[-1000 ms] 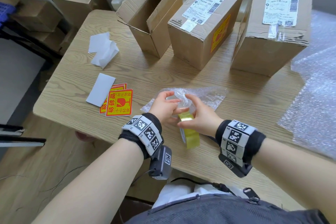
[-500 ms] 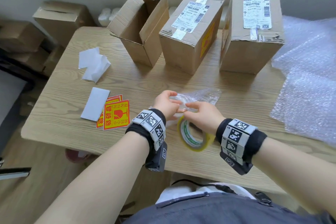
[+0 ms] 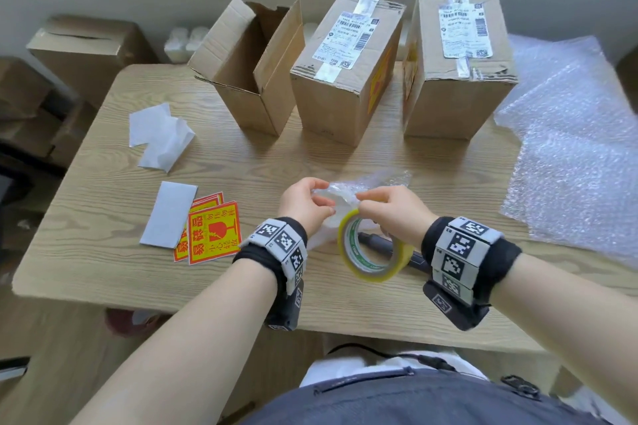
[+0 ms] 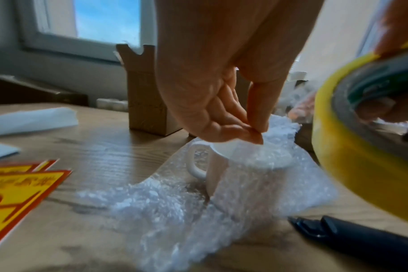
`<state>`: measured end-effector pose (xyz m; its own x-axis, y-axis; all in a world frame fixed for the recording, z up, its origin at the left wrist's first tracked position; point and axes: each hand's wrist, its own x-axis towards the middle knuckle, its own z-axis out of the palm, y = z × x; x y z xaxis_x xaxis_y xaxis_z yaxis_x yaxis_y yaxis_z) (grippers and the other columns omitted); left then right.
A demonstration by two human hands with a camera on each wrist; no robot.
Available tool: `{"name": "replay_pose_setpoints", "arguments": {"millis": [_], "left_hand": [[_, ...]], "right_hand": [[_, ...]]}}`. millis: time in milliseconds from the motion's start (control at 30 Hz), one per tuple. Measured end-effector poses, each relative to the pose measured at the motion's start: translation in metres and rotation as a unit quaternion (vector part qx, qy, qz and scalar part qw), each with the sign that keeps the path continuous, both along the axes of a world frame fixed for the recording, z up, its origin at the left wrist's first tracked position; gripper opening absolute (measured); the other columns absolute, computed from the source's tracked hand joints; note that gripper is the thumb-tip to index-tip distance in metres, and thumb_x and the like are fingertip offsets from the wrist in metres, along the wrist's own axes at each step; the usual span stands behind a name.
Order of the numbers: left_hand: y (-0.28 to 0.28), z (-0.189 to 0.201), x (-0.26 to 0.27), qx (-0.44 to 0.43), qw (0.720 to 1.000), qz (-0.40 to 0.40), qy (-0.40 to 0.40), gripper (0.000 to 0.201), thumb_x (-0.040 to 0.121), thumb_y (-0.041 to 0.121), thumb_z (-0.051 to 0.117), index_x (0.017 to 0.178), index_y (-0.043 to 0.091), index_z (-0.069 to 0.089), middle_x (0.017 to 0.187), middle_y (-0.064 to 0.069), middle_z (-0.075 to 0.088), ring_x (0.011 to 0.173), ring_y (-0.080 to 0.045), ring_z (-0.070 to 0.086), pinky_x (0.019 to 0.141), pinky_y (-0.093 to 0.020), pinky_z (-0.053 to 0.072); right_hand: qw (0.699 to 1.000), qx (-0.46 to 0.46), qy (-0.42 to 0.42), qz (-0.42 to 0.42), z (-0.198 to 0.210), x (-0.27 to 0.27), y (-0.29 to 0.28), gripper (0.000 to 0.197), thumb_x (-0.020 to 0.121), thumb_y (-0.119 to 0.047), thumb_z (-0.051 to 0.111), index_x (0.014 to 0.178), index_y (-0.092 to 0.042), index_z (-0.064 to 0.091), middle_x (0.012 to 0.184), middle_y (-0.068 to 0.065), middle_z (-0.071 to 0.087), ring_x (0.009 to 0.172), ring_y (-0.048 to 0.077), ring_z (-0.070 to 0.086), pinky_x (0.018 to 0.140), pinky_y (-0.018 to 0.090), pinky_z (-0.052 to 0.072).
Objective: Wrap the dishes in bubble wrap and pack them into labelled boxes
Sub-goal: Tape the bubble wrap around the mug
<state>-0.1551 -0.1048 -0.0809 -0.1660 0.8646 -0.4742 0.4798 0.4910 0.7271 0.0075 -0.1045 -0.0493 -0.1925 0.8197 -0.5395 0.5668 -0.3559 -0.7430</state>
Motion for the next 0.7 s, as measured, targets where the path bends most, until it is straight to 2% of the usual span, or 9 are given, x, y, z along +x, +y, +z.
{"name": "replay_pose_setpoints", "arguments": {"millis": [33,100,233,300,367,500,600,633,700], "left_hand": [[0.001,0.0,0.0,0.012,1.0,-0.01,0.023,0.04,0.083,0.006,0.069,0.119,0.017,0.056,0.078,0.009,0.064,0.09,-0.011,0.062,0.087,-0.023,0.043],[0.002,0.0,0.002,0.039,0.996,-0.028,0.072,0.04,0.084,0.012,0.067,0.121,0.022,0.055,0.078,0.013,0.065,0.089,-0.01,0.061,0.085,-0.025,0.045],[0.006,-0.002,0.002,0.068,0.985,-0.061,0.145,0.037,0.085,0.021,0.064,0.12,0.029,0.055,0.087,0.012,0.067,0.095,-0.013,0.06,0.087,-0.032,0.048],[0.008,-0.005,0.001,0.065,0.988,-0.058,0.127,0.036,0.085,0.019,0.064,0.119,0.027,0.056,0.089,0.01,0.067,0.094,-0.013,0.059,0.085,-0.028,0.046],[0.011,-0.006,0.0,0.05,0.993,-0.039,0.098,0.035,0.084,0.015,0.064,0.118,0.024,0.056,0.087,0.007,0.065,0.089,-0.012,0.058,0.081,-0.024,0.042],[0.017,-0.013,-0.004,0.007,1.0,0.013,0.026,0.036,0.08,0.006,0.063,0.113,0.018,0.058,0.081,0.0,0.066,0.08,-0.016,0.06,0.083,-0.03,0.049],[0.022,-0.016,-0.007,-0.015,1.0,0.018,0.013,0.035,0.078,0.002,0.061,0.108,0.02,0.057,0.076,-0.003,0.066,0.07,-0.018,0.059,0.08,-0.034,0.054],[0.024,-0.017,-0.008,-0.02,1.0,0.019,0.008,0.034,0.078,0.001,0.06,0.105,0.021,0.056,0.075,-0.004,0.066,0.068,-0.018,0.059,0.079,-0.035,0.055],[0.027,-0.018,-0.009,-0.032,0.999,0.02,-0.005,0.033,0.08,-0.001,0.059,0.103,0.022,0.054,0.071,-0.003,0.065,0.066,-0.016,0.06,0.08,-0.036,0.056]], "right_hand": [[1.0,-0.002,0.002,-0.005,0.0,-0.001,0.001,0.041,0.084,-0.026,0.059,0.124,-0.019,0.062,0.077,-0.015,0.053,0.06,-0.003,0.04,0.057,0.017,0.034],[1.0,-0.002,0.001,-0.003,0.002,-0.002,0.001,0.04,0.084,-0.026,0.058,0.123,-0.02,0.062,0.077,-0.014,0.053,0.06,-0.003,0.041,0.056,0.017,0.034],[1.0,-0.003,-0.013,0.026,0.006,-0.006,-0.005,0.04,0.084,-0.025,0.058,0.124,-0.02,0.061,0.098,-0.006,0.066,0.075,0.002,0.056,0.064,0.018,0.042],[1.0,-0.009,-0.013,0.023,0.006,-0.008,-0.01,0.04,0.084,-0.025,0.057,0.124,-0.02,0.061,0.1,-0.004,0.068,0.087,0.009,0.063,0.072,0.021,0.049],[1.0,-0.008,-0.019,0.022,0.003,-0.012,-0.013,0.041,0.084,-0.026,0.058,0.124,-0.02,0.061,0.107,-0.002,0.068,0.093,0.011,0.064,0.077,0.024,0.049],[0.998,0.005,-0.041,0.053,-0.003,-0.021,-0.02,0.047,0.084,-0.026,0.057,0.13,-0.021,0.056,0.116,-0.002,0.065,0.092,0.008,0.06,0.079,0.019,0.043],[0.995,0.009,-0.064,0.081,-0.007,-0.027,-0.027,0.051,0.085,-0.027,0.055,0.136,-0.022,0.05,0.099,-0.001,0.066,0.073,0.007,0.06,0.067,0.018,0.047],[0.993,0.011,-0.08,0.091,-0.009,-0.029,-0.028,0.053,0.086,-0.029,0.054,0.137,-0.023,0.047,0.105,0.001,0.065,0.076,0.01,0.061,0.07,0.021,0.049],[0.984,0.016,-0.123,0.125,-0.012,-0.032,-0.03,0.056,0.087,-0.034,0.053,0.141,-0.025,0.042,0.127,0.006,0.052,0.097,0.017,0.058,0.087,0.029,0.048]]}}
